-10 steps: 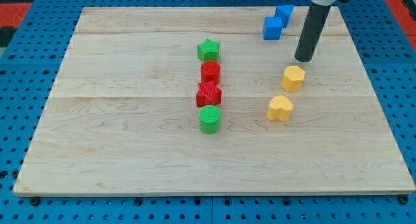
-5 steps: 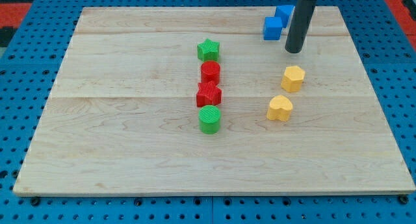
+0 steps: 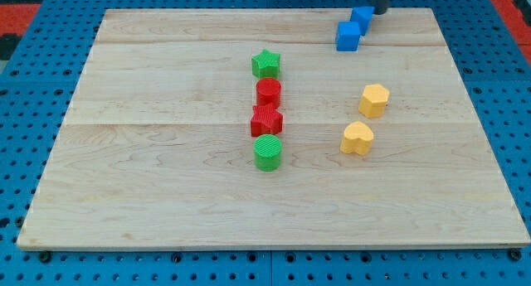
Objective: Slide the blue blocks at the top of the hexagon
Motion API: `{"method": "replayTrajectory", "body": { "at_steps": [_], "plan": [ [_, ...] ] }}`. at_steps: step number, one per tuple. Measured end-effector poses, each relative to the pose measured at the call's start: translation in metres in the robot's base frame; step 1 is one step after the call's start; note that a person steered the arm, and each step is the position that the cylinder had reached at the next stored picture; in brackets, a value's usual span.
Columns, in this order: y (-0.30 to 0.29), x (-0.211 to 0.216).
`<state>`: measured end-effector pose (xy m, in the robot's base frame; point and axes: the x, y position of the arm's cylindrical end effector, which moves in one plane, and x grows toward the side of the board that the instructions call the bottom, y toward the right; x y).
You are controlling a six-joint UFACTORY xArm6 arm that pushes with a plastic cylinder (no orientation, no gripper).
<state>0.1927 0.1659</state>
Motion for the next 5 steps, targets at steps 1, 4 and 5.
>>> {"method": "replayTrajectory", "body": {
  "at_steps": [1, 4, 5],
  "plan": [
    [-0.02, 0.022],
    [-0.021, 0.053],
    [-0.054, 0.068]
  ]
}}
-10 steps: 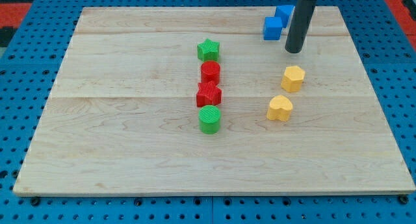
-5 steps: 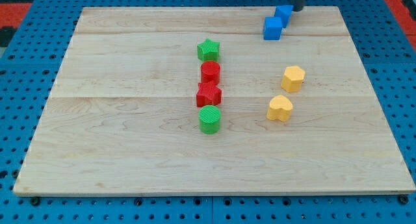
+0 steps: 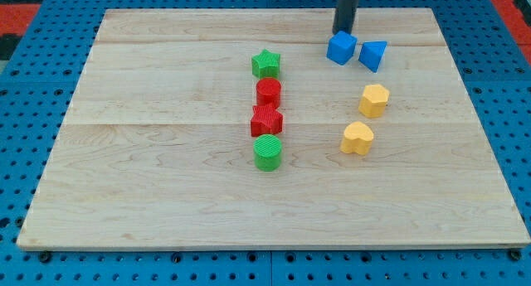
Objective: Slide the blue blocks at the top of the hexagon
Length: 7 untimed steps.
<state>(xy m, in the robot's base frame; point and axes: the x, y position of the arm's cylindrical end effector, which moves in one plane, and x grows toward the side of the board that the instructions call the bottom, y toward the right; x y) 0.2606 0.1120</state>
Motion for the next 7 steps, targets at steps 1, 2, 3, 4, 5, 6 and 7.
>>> {"method": "replayTrajectory", "body": {
  "at_steps": [1, 2, 3, 4, 5, 6, 7],
  "plan": [
    [0.003, 0.05],
    [0.013, 0.081],
    [-0.019, 0.082],
    [-0.063, 0.116],
    [-0.023, 0.134],
    [-0.017, 0.123],
    [-0.003, 0.11]
  ]
}}
